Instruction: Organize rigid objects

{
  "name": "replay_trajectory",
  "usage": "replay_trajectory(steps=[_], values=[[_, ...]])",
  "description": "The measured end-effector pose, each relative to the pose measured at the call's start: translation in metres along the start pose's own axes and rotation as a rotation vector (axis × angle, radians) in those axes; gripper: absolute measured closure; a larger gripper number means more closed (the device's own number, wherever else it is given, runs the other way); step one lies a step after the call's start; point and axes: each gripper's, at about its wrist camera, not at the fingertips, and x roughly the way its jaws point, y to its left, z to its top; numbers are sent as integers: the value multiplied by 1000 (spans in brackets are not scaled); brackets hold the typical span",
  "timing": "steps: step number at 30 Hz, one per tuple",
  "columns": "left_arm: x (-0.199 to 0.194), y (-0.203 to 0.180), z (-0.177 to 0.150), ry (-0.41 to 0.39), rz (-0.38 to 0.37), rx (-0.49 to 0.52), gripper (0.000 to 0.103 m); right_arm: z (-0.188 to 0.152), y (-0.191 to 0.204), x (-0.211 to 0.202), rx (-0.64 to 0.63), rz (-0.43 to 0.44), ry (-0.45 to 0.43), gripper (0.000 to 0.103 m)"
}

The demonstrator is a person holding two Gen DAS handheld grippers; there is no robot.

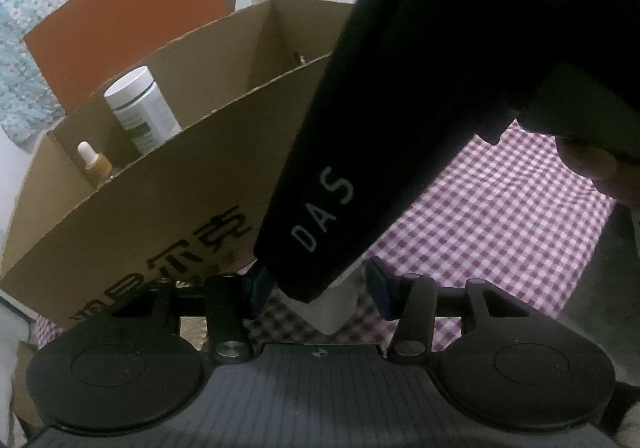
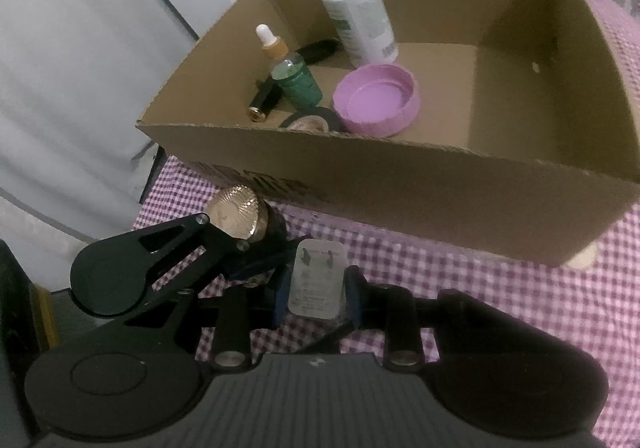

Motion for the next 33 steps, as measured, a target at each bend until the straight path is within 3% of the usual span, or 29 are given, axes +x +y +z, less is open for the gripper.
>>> replay_trajectory(steps=[16, 33], values=[[12, 13, -9, 42, -27, -71, 57, 6, -12, 14, 128, 65, 35, 65], [9, 21, 1, 37, -38, -90, 59, 2, -8, 5, 119, 64, 9, 66]])
